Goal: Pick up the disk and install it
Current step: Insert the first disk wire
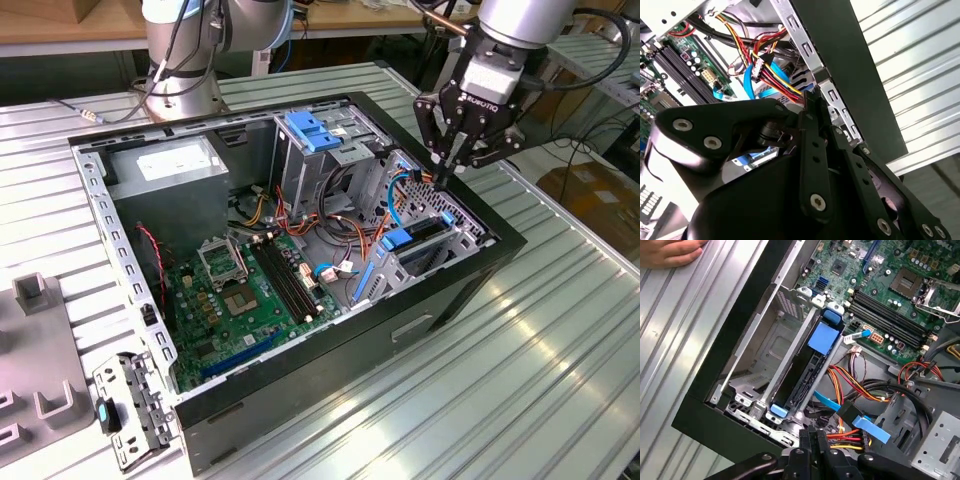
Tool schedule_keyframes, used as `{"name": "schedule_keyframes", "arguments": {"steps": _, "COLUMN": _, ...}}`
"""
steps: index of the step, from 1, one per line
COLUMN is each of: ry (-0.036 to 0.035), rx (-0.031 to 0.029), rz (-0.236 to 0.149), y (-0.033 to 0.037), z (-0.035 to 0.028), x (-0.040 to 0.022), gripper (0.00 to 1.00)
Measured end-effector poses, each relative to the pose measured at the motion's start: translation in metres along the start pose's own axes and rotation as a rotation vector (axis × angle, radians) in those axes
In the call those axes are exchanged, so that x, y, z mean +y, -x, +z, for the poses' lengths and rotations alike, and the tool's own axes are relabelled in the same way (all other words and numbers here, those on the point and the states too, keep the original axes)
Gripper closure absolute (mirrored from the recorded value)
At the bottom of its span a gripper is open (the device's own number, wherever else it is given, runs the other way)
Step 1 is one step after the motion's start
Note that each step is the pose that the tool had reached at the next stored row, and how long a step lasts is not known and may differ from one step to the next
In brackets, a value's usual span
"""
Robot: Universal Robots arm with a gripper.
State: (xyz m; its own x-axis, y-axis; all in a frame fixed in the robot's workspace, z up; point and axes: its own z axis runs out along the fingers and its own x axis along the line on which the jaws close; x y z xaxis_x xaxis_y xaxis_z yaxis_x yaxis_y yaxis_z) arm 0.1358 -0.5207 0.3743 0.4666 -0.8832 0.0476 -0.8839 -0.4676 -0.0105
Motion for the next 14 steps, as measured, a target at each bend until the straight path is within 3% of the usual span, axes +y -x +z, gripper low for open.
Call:
{"name": "schedule_keyframes", "arguments": {"steps": 4, "ry": 0.0013, "rx": 0.0003, "rz": 0.027, "y": 0.0000, "z": 0.0000, "x": -0.0001, "gripper": 0.84}}
{"name": "schedule_keyframes", "arguments": {"steps": 14, "ry": 0.0015, "rx": 0.0004, "rz": 0.031, "y": 0.0000, "z": 0.0000, "x": -0.0001, "gripper": 0.84}}
